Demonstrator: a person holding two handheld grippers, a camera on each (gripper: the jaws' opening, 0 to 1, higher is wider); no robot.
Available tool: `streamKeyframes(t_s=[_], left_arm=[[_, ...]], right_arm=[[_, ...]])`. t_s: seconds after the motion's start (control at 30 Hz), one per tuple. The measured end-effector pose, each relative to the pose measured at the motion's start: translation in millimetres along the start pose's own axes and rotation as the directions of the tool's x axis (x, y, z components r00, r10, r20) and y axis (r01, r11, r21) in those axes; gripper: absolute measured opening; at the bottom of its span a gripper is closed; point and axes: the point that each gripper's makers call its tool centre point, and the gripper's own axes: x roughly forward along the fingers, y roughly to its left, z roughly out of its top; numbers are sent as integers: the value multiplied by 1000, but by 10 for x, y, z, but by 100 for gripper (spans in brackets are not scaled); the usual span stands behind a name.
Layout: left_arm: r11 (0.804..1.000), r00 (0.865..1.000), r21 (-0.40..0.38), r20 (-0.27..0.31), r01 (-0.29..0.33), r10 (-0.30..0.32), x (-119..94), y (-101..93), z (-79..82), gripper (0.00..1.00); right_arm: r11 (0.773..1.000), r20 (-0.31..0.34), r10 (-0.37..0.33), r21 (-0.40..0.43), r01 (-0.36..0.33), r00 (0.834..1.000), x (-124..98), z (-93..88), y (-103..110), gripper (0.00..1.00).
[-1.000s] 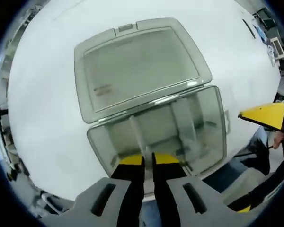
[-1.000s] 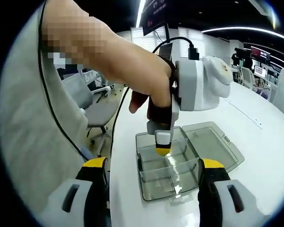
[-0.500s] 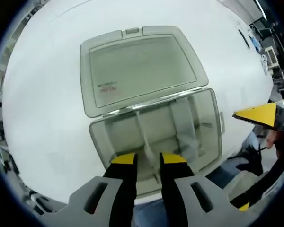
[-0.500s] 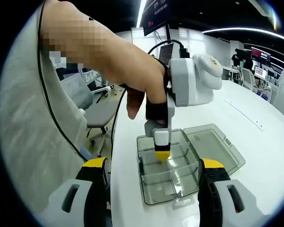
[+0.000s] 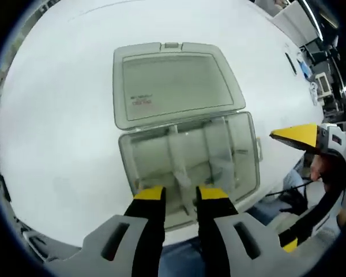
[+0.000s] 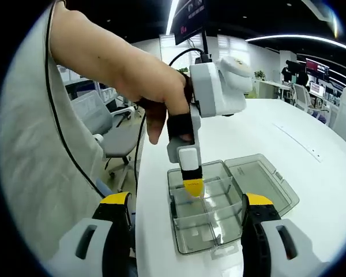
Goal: Insert the divider into the dual guide fixture by aligning both edges with the guide slots and pushing it downward to the bottom, including one-sided entry, uneven engagement, binding, and posture correction.
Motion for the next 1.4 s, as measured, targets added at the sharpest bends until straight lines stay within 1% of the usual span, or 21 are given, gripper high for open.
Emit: streamKeyframes(t_s=[0.1, 0.2, 0.3, 0.37, 0.4, 0.47, 0.63, 0.77, 0.97, 1.17, 1.23, 1.27, 1.4], left_arm=[[1000, 1000, -2, 3, -7, 7, -3, 11, 5, 11], [1000, 1000, -12, -4, -4, 4, 10, 10, 14, 9], [1000, 1000, -10, -11, -3, 3, 14, -21, 9, 6], [1000, 1000, -4, -15, 1, -1, 15, -43, 7, 1], [1000, 1000, -5, -17, 0, 0, 31, -58, 14, 1], [1000, 1000, 15, -26, -13, 13, 33, -57, 7, 0], [999, 999, 25, -40, -34, 35, 27, -41, 1, 0], [999, 998, -3, -49, -34, 34, 23, -17, -11, 0], [999, 998, -10, -51, -33, 33, 30, -19, -23, 0], [999, 997, 6, -64, -50, 51, 53, -48, -30, 0], [998, 996, 17, -67, -57, 58, 49, -70, -39, 0], [997, 995, 35, -66, -69, 71, 44, -75, -41, 0], [996, 994, 48, -67, -80, 83, 61, -75, -39, 0]], right_arm=[[1000, 4, -1, 3, 1, 1000, 8, 7, 3, 76], [1000, 6, 0, 4, 0, 1000, 9, 12, 12, 76], [1000, 8, -4, 6, 4, 1000, -4, 5, 7, 76], [1000, 8, -6, 8, 6, 1000, -13, -1, 6, 76], [1000, 7, -7, 10, 7, 1000, -20, -6, 4, 76], [1000, 7, -8, 11, 8, 1000, -30, -14, 2, 76], [1000, 8, -12, 13, 12, 1000, -45, -21, -5, 76], [1000, 11, -13, 14, 13, 1000, -49, -16, -10, 75], [1000, 10, -15, 17, 14, 1000, -44, -22, -10, 75], [1000, 7, -14, 20, 14, 1000, -30, -38, -15, 75], [1000, 8, -13, 20, 13, 1000, -25, -33, -13, 75], [1000, 8, -13, 19, 13, 1000, -22, -31, -14, 75], [1000, 9, -14, 21, 14, 1000, -20, -25, -24, 75]])
